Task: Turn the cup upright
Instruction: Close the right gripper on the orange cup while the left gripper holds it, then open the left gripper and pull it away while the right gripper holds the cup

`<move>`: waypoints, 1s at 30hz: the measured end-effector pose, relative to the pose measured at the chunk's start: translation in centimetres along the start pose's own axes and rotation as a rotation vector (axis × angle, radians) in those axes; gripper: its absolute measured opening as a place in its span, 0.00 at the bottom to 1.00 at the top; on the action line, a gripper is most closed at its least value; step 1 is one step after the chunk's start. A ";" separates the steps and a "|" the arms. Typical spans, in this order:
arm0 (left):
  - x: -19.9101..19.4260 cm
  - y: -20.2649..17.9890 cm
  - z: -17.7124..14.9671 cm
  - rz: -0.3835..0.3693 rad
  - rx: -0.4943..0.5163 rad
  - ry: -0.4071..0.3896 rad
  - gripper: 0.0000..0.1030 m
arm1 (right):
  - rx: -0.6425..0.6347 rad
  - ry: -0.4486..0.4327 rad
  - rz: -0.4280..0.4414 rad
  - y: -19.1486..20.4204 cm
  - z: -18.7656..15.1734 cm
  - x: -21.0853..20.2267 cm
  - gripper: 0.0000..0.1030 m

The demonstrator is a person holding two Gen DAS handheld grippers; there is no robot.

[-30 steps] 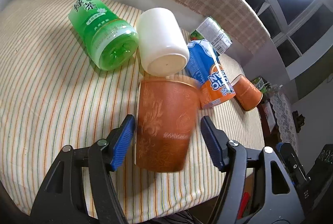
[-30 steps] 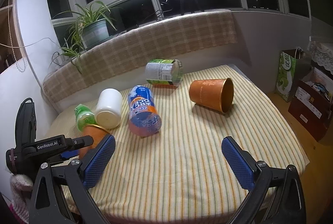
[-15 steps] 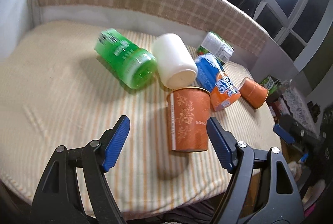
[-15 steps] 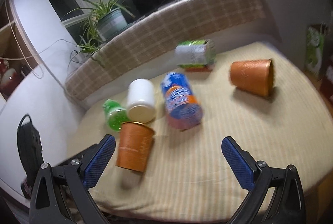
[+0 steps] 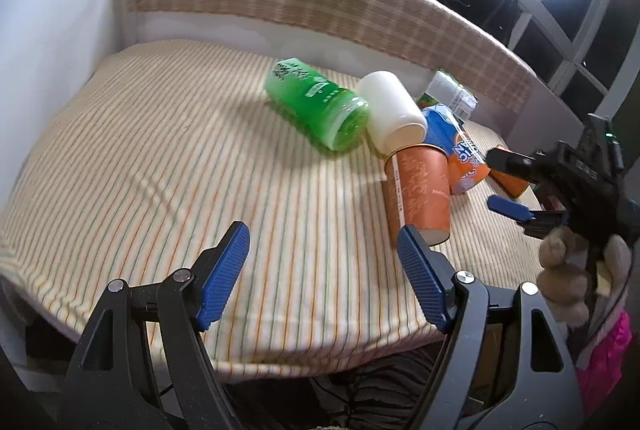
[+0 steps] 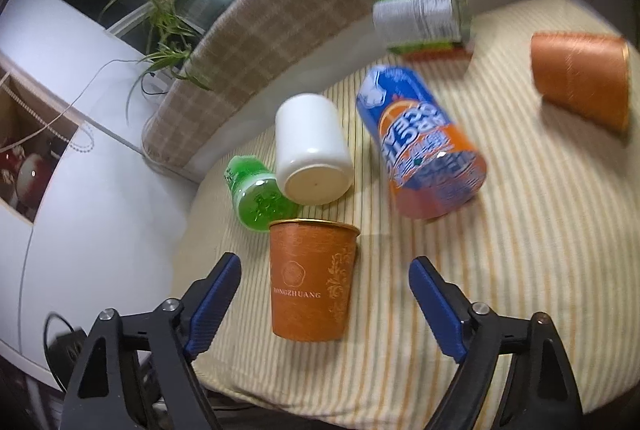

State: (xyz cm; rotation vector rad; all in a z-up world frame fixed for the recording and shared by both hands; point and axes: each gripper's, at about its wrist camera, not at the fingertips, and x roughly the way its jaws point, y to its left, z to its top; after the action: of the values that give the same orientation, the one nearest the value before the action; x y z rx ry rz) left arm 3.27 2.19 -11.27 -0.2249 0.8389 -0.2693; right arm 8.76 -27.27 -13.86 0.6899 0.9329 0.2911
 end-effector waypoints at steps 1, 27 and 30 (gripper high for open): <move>-0.2 0.2 -0.1 -0.002 -0.009 0.000 0.76 | 0.011 0.019 0.012 0.0 0.2 0.5 0.82; -2.1 -0.7 -1.0 -0.017 -0.003 -0.042 0.76 | -0.020 0.183 0.015 1.1 2.0 6.5 0.63; -2.3 -0.8 -1.0 -0.021 -0.003 -0.049 0.76 | -0.045 0.163 0.005 1.4 1.8 6.1 0.63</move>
State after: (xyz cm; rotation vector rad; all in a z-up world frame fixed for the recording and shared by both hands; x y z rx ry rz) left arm 0.97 2.09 -10.07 -0.2426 0.7891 -0.2810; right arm 13.83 -23.83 -16.06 0.6345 1.0770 0.3762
